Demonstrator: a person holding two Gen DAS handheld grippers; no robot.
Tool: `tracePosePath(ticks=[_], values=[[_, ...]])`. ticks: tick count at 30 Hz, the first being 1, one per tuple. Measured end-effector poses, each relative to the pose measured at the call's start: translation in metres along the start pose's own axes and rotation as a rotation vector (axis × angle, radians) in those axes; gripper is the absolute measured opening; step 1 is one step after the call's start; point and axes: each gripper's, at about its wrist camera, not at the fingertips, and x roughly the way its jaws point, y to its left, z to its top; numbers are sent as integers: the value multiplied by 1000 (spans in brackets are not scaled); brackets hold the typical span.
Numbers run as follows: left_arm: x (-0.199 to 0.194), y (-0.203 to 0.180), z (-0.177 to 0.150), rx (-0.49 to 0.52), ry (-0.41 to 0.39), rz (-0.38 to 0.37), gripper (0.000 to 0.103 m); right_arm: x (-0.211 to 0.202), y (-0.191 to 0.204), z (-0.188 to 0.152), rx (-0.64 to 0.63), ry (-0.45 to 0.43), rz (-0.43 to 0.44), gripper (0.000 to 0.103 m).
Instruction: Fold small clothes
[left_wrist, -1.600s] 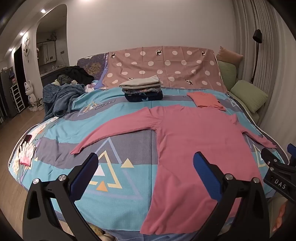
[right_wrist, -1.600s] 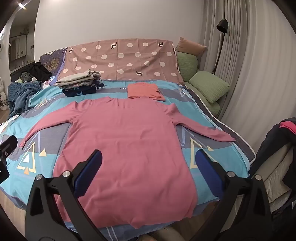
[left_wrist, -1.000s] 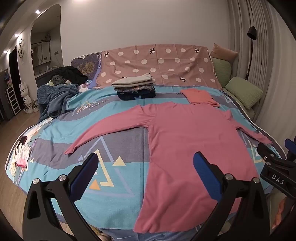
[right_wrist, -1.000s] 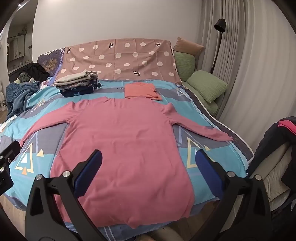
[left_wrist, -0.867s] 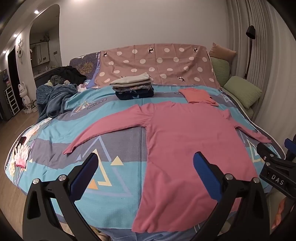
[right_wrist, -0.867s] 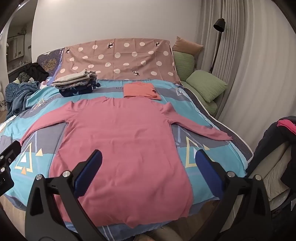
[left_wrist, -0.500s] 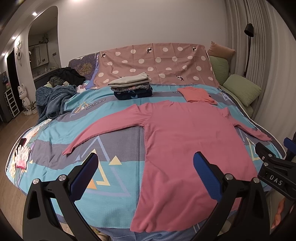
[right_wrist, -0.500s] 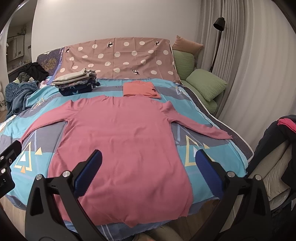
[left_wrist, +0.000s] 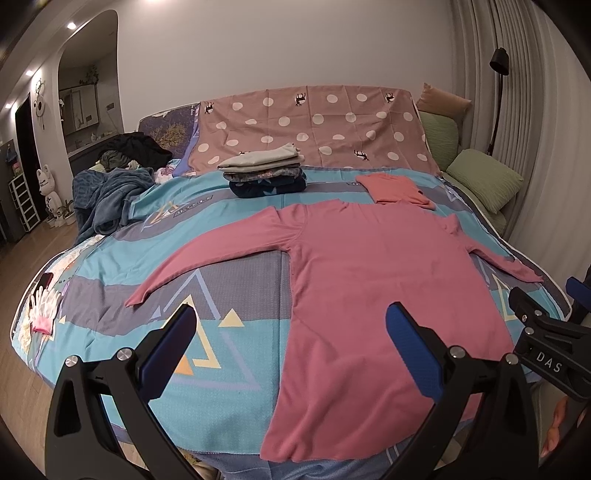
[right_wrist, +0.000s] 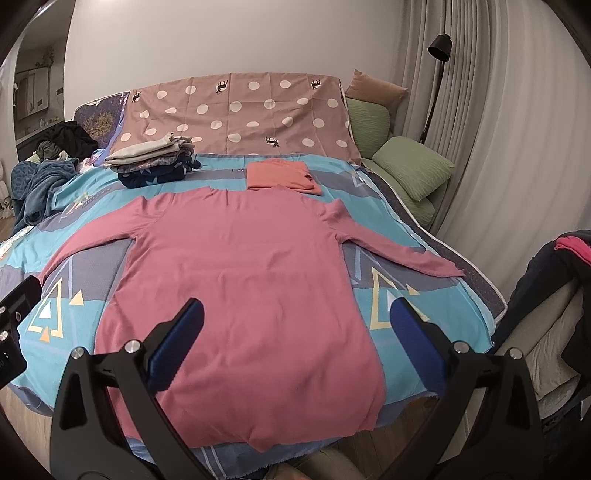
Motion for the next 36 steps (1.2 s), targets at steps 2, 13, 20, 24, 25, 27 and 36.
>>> tracePosePath(ticks=[2, 13, 20, 24, 25, 27, 36], values=[[0, 0, -1, -1, 2, -2, 102, 1, 0, 0, 1, 3, 3, 101], [0, 3, -1, -2, 3, -4, 102, 1, 5, 1, -11, 2, 5, 101], [0, 6, -2, -3, 3, -2, 102, 1, 6, 2, -14, 2, 5, 101], [0, 7, -2, -4, 3, -2, 102, 0, 6, 2, -12, 3, 5, 101], [0, 7, -2, -5, 3, -3, 102, 1, 6, 2, -13, 4, 4, 101], [0, 8, -2, -5, 6, -5, 102, 1, 6, 2, -13, 5, 5, 101], [0, 9, -1, -1, 8, -7, 102, 2, 6, 1, -20, 5, 3, 101]])
